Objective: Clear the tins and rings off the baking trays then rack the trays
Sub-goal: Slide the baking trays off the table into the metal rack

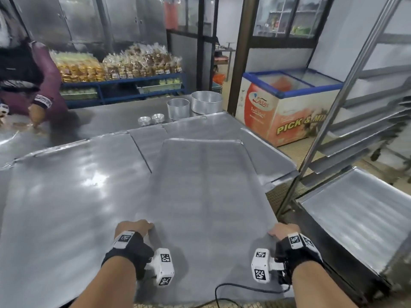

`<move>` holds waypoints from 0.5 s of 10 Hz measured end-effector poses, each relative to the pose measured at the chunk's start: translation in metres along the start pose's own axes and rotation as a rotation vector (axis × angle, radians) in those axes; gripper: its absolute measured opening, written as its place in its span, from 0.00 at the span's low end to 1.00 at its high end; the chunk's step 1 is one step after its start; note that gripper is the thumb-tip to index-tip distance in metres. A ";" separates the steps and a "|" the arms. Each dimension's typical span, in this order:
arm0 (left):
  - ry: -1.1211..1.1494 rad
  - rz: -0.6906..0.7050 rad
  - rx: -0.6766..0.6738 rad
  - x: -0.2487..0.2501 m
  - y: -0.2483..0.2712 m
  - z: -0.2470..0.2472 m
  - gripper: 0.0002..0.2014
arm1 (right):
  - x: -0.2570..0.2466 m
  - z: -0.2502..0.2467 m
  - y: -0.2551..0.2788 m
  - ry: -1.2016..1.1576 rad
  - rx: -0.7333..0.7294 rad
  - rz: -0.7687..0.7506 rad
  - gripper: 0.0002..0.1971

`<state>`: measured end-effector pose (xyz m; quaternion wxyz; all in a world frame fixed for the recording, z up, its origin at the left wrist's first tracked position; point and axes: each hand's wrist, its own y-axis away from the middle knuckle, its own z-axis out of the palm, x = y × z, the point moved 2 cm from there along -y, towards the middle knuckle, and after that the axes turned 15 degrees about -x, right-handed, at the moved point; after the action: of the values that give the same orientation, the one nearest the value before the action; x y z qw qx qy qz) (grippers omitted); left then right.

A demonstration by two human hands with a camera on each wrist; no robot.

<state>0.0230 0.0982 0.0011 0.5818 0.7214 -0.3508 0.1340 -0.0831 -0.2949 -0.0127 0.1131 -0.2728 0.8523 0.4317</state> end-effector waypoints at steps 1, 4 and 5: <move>-0.058 0.067 0.025 0.001 -0.017 -0.030 0.16 | -0.007 0.030 0.021 -0.080 -0.055 0.065 0.20; -0.168 0.219 -0.090 0.011 -0.022 -0.075 0.10 | 0.000 0.086 0.123 -0.380 0.185 0.190 0.17; -0.211 0.225 -0.150 0.013 -0.024 -0.071 0.10 | 0.010 0.093 0.146 -0.217 0.180 0.239 0.18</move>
<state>0.0635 0.1619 0.0116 0.5751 0.6424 -0.4975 0.0950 -0.1777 -0.1543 0.0255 0.1761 -0.1103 0.8966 0.3910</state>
